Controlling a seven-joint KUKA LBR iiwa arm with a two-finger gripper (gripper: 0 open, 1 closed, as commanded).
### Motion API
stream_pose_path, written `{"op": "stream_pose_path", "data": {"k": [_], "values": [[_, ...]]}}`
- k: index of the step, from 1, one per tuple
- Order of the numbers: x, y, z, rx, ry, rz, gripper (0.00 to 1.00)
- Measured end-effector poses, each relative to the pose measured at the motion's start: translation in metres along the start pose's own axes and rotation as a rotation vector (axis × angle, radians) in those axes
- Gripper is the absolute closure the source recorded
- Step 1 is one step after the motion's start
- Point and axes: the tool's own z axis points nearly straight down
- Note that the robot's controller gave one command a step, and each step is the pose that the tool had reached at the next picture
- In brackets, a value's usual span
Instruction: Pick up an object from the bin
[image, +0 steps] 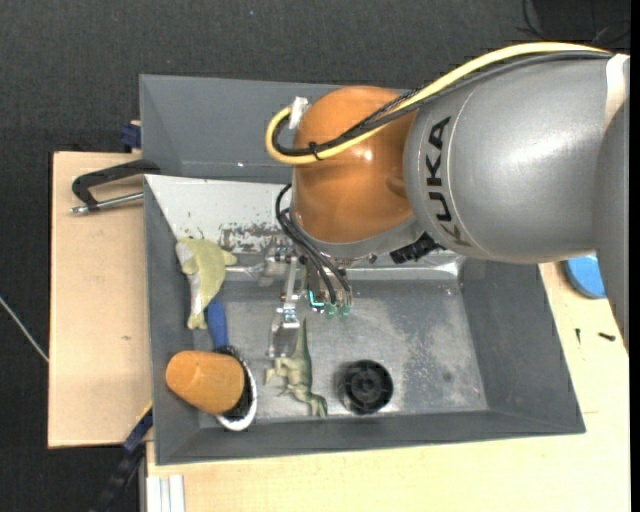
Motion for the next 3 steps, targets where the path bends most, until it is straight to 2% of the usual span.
{"op": "stream_pose_path", "data": {"k": [1,2,3], "values": [[0.016,-0.067,0.143,-0.003,-0.013,-0.118,0.0],[0.013,-0.065,0.139,-0.005,-0.023,-0.119,1.0],[0.014,-0.073,-0.009,-0.002,-0.021,-0.097,1.0]]}}
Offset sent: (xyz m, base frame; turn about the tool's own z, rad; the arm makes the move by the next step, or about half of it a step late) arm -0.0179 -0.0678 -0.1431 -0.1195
